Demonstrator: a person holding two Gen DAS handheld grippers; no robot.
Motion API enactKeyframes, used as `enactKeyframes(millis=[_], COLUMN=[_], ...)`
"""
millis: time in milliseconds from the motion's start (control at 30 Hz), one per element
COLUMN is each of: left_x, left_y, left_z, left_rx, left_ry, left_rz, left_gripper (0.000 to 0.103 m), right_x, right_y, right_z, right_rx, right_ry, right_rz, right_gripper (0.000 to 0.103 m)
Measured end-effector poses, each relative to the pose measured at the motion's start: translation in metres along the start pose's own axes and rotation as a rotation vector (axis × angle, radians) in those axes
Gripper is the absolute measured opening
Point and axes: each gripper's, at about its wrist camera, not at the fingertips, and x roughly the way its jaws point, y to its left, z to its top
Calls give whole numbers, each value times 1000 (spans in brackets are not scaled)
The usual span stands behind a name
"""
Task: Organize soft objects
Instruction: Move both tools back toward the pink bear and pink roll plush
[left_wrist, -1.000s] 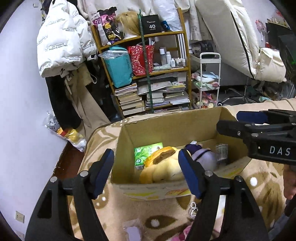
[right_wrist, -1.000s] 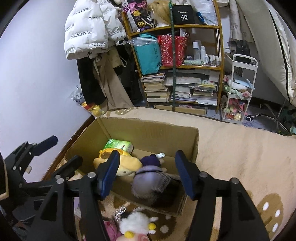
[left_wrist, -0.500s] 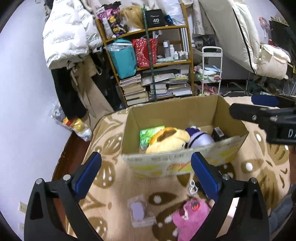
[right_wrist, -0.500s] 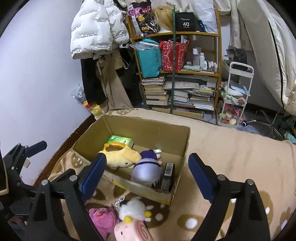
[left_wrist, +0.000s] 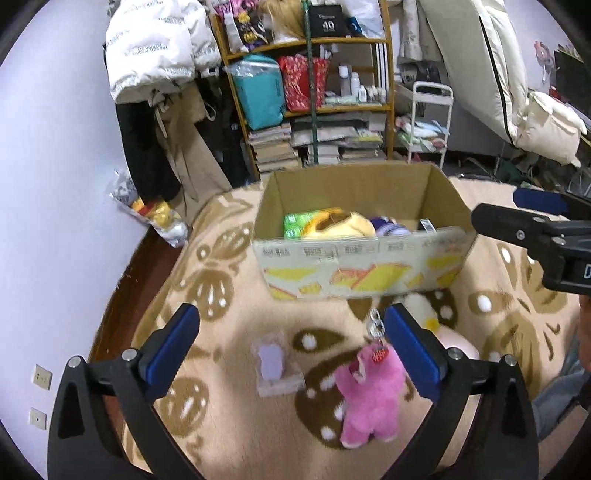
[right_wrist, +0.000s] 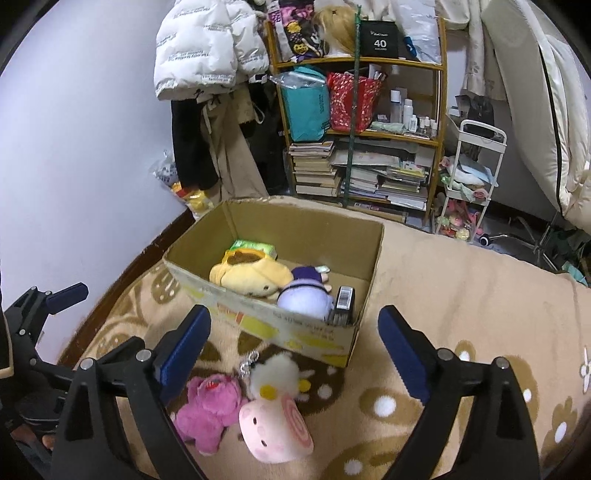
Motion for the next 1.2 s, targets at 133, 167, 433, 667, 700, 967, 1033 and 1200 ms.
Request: enactKeyframes(millis=[133,167,433,667,700,967,1033,1200], left_x=[-2,-3,-4,8,10,28,32,44], left_y=[-4,-5,-17,-16,-17,-19,-22,-28], left_z=[-12,-15,-29,-33,-34,-38,-40,-45], left_rx=[20,24,61,59,59,62,71,84], left_ry=[38,44,84,127,135,184,196,235], left_rz=[-6,-9,-22,-28,-27,-42,-46,-76], left_gripper=[99,99,99,99,99,99,99,99], right_x=[-1,-1,5,13,14,26,30,40], right_y=[5,5,16,21,21,23,22,19], right_z=[-13,-15,-32,-43,-43,-47,-48,-52], right_rx=[-13,-15,-46,-54,-52,-61,-57,-43], right_ry=[27,33,97,148,153,189,199,233], right_rz=[-3,-1,2,2,3,-13,-17,-22], right_gripper=[102,102,102,102,102,102,102,102])
